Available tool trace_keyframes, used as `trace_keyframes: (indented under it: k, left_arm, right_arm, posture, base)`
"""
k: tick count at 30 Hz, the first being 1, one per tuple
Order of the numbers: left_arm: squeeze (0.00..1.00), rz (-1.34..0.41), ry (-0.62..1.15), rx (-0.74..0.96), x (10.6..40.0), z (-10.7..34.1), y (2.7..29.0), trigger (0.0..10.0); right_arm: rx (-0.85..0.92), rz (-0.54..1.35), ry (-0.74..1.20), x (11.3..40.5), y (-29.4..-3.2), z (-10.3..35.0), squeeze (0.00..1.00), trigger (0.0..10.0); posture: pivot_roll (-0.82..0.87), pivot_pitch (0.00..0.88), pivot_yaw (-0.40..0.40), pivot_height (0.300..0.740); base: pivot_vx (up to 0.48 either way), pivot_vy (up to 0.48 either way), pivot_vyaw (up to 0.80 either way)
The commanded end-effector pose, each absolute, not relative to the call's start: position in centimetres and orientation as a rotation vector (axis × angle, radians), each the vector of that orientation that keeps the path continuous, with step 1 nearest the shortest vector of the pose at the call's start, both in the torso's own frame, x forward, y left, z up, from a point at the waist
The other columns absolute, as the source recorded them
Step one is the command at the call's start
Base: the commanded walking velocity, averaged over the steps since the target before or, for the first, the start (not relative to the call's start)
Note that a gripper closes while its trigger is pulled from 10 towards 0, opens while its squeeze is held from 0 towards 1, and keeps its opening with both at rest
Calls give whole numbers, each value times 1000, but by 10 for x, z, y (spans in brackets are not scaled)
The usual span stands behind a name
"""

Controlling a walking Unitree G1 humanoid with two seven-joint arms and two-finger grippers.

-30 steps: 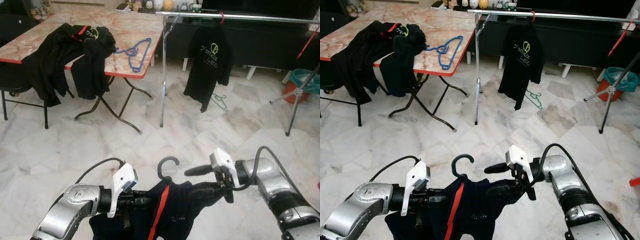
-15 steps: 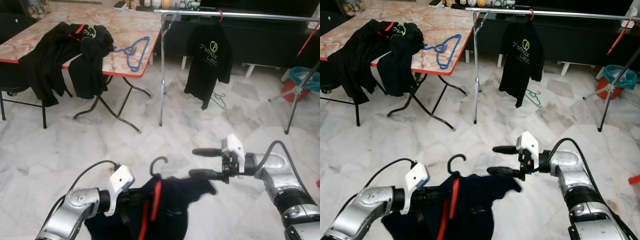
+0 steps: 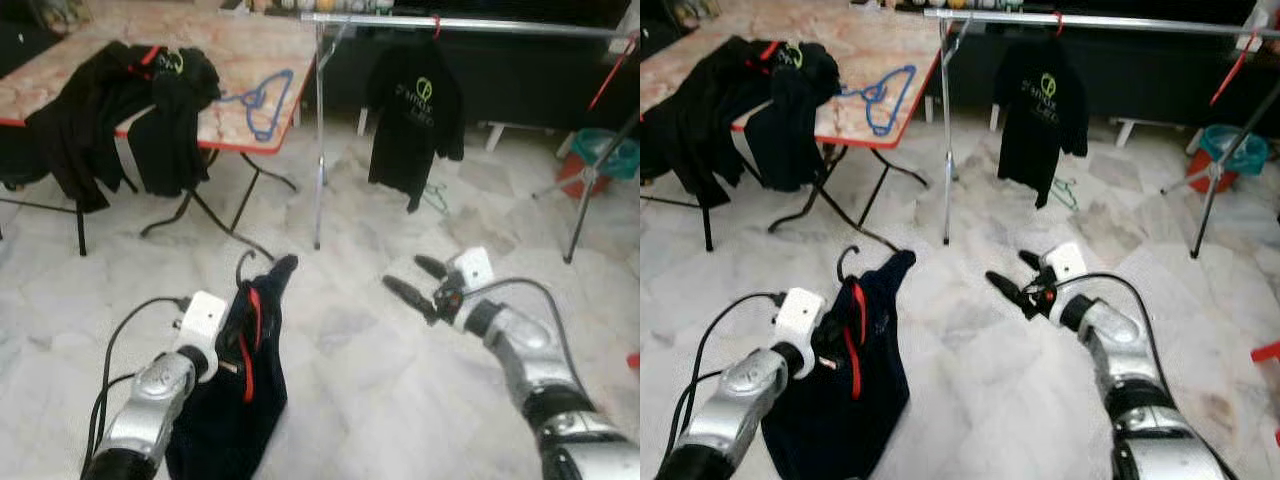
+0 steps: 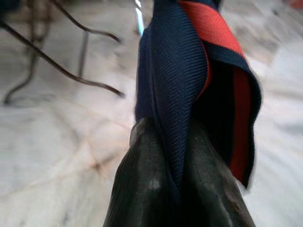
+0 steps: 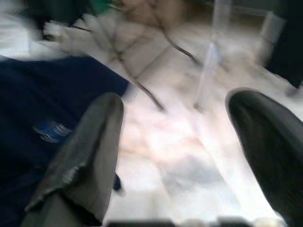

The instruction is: Hang hanger

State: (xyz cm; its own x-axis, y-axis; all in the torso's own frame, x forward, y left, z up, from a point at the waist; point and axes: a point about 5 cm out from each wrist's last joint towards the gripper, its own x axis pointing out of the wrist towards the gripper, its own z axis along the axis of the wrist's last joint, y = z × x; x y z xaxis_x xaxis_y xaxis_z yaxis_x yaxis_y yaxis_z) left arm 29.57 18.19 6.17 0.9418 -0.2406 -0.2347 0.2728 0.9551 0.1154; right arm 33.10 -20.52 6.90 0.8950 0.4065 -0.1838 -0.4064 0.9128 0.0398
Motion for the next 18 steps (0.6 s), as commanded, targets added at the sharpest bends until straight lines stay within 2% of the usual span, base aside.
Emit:
trace_keyframes:
  k: [1, 6, 11, 18]
  left_arm:
    - [0, -197, 142, 130, 302, 72, 183, 10000]
    - [0, -79, 71, 49, 301, 76, 183, 10000]
    - [0, -15, 25, 54, 300, 79, 185, 10000]
    - [0, 19, 15, 59, 300, 78, 183, 10000]
  right_arm:
    - [37, 231, 232, 326, -217, 56, 0, 10000]
    - [90, 19, 322, 306, -217, 25, 0, 10000]
    - [122, -33, 341, 298, -203, 13, 0, 10000]
    - [103, -25, 337, 299, -196, 12, 0, 10000]
  posture:
    - [34, 101, -44, 740]
    - [35, 102, -52, 740]
    - [24, 95, -59, 740]
    - [26, 71, -69, 740]
  base:
    - [0, 0, 0]
    - [0, 0, 0]
    - [0, 0, 0]
    - [0, 0, 0]
